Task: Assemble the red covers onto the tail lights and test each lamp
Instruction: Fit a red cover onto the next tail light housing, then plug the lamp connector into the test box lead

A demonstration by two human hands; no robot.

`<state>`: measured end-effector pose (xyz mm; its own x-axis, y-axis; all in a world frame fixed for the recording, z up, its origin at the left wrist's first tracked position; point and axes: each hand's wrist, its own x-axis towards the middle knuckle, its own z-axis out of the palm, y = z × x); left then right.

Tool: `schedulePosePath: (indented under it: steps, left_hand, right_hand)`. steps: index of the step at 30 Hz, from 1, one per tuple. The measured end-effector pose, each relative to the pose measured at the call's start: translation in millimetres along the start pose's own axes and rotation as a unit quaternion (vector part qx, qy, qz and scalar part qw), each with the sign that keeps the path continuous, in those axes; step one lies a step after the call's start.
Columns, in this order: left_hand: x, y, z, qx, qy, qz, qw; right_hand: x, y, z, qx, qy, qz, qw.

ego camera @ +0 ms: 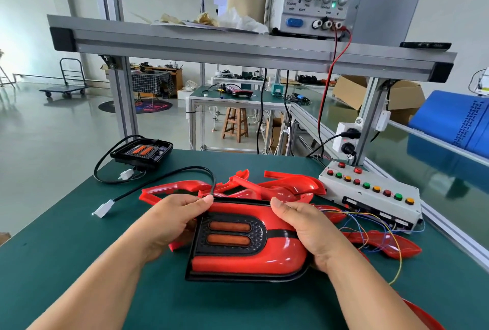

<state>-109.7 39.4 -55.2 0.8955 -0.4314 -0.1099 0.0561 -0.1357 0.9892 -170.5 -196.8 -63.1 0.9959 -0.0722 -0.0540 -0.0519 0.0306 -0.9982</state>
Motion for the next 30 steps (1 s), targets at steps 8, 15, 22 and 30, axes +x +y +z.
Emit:
schedulePosePath:
  steps: [8, 15, 22, 30]
  left_hand:
    - [4, -26, -117, 0.286, 0.470, -0.056, 0.833]
    - [13, -46, -113, 0.353, 0.423, -0.187, 0.813]
    - [14, -47, -119, 0.171, 0.563, 0.044, 0.807]
    - [-5, -25, -122, -0.388, 0.381, 0.261, 0.797]
  right_hand:
    - [1, 7, 2, -0.036, -0.039, 0.015, 0.998]
    - [2, 9, 1, -0.064, -0.058, 0.003, 0.996]
    - [3, 10, 0, -0.085, -0.059, -0.003, 0.995]
    - [5, 13, 2, -0.162, -0.015, -0.011, 0.987]
